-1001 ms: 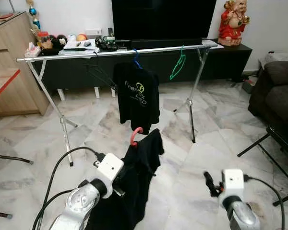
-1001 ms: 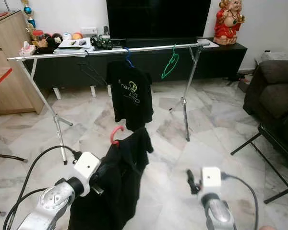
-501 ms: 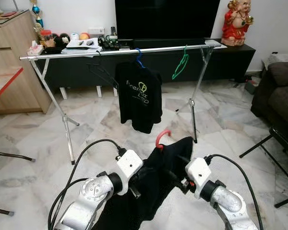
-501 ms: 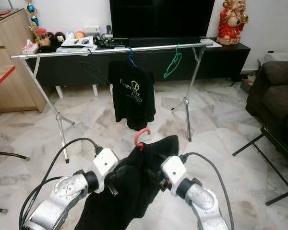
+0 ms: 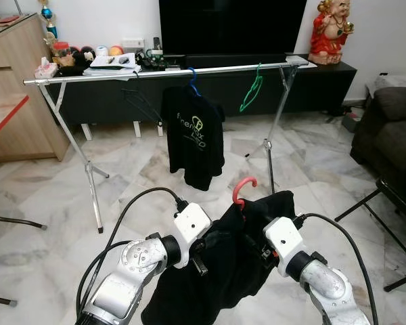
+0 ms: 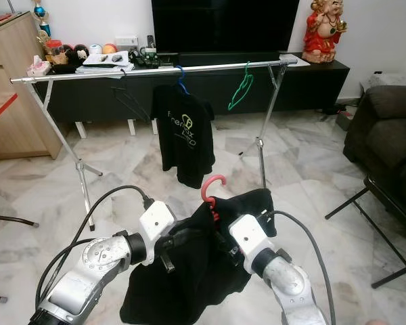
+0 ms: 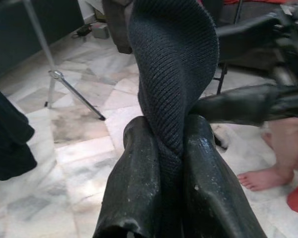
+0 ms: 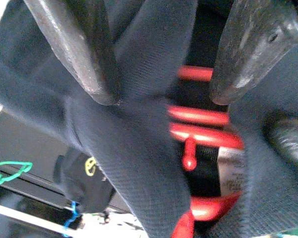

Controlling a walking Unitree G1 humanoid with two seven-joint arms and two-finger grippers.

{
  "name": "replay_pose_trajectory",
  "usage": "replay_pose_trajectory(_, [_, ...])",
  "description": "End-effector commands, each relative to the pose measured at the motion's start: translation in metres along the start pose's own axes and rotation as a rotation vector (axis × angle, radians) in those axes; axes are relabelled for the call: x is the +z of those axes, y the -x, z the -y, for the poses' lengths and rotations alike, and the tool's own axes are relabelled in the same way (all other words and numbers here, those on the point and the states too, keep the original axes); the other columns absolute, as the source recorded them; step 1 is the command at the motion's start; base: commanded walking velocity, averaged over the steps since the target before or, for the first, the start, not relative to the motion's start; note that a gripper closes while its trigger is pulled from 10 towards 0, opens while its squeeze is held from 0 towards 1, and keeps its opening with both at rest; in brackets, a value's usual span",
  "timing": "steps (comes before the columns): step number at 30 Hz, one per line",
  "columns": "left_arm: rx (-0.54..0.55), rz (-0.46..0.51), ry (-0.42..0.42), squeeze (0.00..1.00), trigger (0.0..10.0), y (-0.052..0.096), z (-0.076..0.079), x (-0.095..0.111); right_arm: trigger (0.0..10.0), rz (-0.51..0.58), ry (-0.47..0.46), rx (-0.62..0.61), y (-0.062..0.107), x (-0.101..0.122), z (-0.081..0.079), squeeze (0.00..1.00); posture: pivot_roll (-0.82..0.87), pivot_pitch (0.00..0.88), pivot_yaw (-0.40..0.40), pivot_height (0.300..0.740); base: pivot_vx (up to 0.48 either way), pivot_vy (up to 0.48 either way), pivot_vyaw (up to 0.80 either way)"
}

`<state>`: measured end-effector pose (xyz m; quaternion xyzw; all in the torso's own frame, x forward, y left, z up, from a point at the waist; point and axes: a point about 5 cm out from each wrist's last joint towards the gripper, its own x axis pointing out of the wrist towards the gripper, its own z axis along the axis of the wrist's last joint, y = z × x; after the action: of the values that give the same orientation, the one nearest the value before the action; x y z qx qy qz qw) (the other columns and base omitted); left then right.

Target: Hang hanger

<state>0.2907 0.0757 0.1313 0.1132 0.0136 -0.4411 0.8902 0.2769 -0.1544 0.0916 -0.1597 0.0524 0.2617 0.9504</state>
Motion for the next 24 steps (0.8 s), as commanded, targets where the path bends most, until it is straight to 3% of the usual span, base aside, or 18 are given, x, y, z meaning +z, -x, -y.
replay_pose_trajectory(1, [0.043,0.05,-0.021,0.0,10.0,-0.002,-0.013,0.014,10.0,-0.006,-0.024,-0.063,0.007,0.001,0.002,0.0,-0.04,0.0,-0.025,0.74,0.0,0.0,0.0])
replay_pose_trajectory(9, [0.091,0.08,-0.024,0.0,10.0,-0.009,-0.027,0.023,10.0,-0.061,-0.115,-0.125,0.017,-0.011,-0.001,0.0,-0.05,0.0,-0.021,0.74,0.0,0.0,0.0])
replay_pose_trajectory(18, [0.059,0.102,-0.007,0.0,10.0,-0.012,-0.027,0.029,10.0,-0.036,-0.083,-0.262,0.012,-0.006,0.016,0.0,-0.05,0.0,-0.022,0.74,0.0,0.0,0.0])
replay_pose_trajectory(24, [0.061,0.105,-0.012,0.0,10.0,-0.012,-0.028,0.029,10.0,-0.053,-0.121,-0.327,0.007,-0.008,0.025,0.0,-0.04,0.0,-0.025,0.74,0.0,0.0,0.0])
